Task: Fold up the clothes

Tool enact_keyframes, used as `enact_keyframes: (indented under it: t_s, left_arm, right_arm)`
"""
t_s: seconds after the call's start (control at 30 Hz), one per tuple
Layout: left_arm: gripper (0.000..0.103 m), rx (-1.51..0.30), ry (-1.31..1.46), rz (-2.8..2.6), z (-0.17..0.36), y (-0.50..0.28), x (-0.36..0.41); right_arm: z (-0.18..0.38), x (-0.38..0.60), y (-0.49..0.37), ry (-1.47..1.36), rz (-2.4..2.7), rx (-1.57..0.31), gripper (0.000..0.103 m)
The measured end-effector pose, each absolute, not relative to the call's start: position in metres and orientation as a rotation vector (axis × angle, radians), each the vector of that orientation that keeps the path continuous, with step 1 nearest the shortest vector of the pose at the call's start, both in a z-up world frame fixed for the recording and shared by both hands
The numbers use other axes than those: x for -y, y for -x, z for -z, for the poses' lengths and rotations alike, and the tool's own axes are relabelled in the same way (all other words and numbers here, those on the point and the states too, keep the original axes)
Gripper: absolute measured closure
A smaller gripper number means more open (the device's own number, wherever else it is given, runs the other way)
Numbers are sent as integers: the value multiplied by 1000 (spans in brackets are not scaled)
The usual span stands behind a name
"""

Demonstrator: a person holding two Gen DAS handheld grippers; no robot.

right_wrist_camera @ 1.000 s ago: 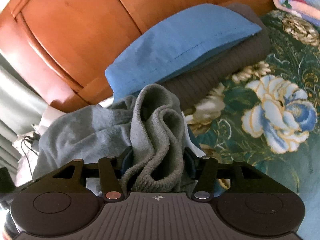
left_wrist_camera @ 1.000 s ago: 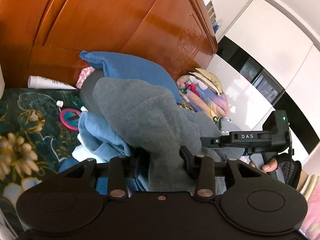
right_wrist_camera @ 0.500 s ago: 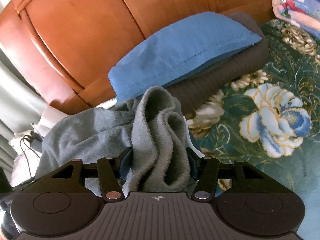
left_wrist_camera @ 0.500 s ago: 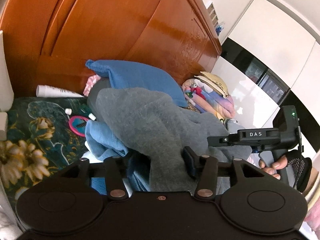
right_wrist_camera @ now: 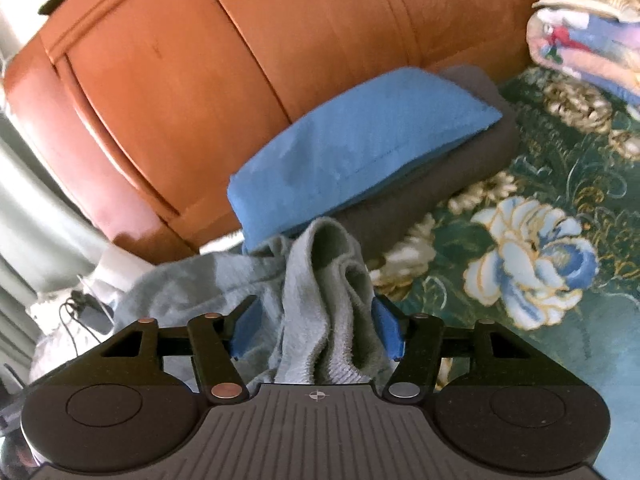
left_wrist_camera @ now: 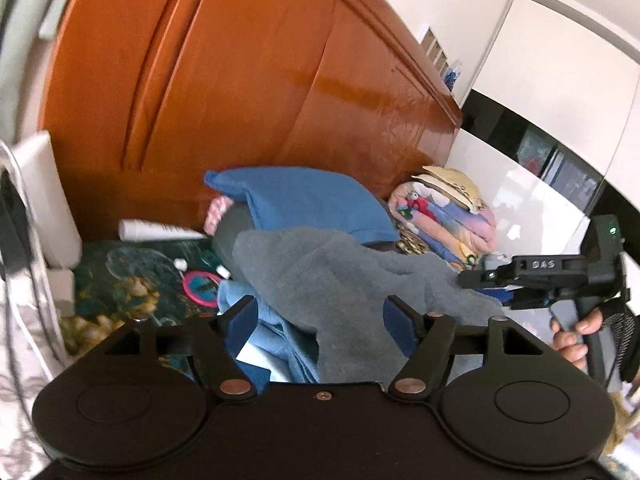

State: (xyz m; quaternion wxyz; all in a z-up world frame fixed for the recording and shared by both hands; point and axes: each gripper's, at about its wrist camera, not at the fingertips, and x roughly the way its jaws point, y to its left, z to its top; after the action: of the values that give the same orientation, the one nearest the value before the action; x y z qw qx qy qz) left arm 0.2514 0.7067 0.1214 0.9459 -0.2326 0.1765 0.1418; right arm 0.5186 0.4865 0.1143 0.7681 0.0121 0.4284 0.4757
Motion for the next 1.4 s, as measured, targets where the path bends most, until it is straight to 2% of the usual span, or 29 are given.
enact_keyframes:
  t_s: [0.37, 0.67, 0.87, 1.4]
  left_arm:
    - [28, -310, 365, -263, -156, -222, -629]
    - [19, -309, 287, -196, -168, -198, -537]
    - [12, -316, 327, -130, -165, -176, -470]
    - [8, -368, 322, -38, -165, -127, -287]
  right_arm:
    - [-145, -425, -471, -15, -1029, -764, 41]
    - [-174, -354, -421, -19, -1068, -672, 35]
    - [-185, -289, -384, -37, -1107, -664, 32]
    - [-193, -80, -298, -20, -1046, -584, 24]
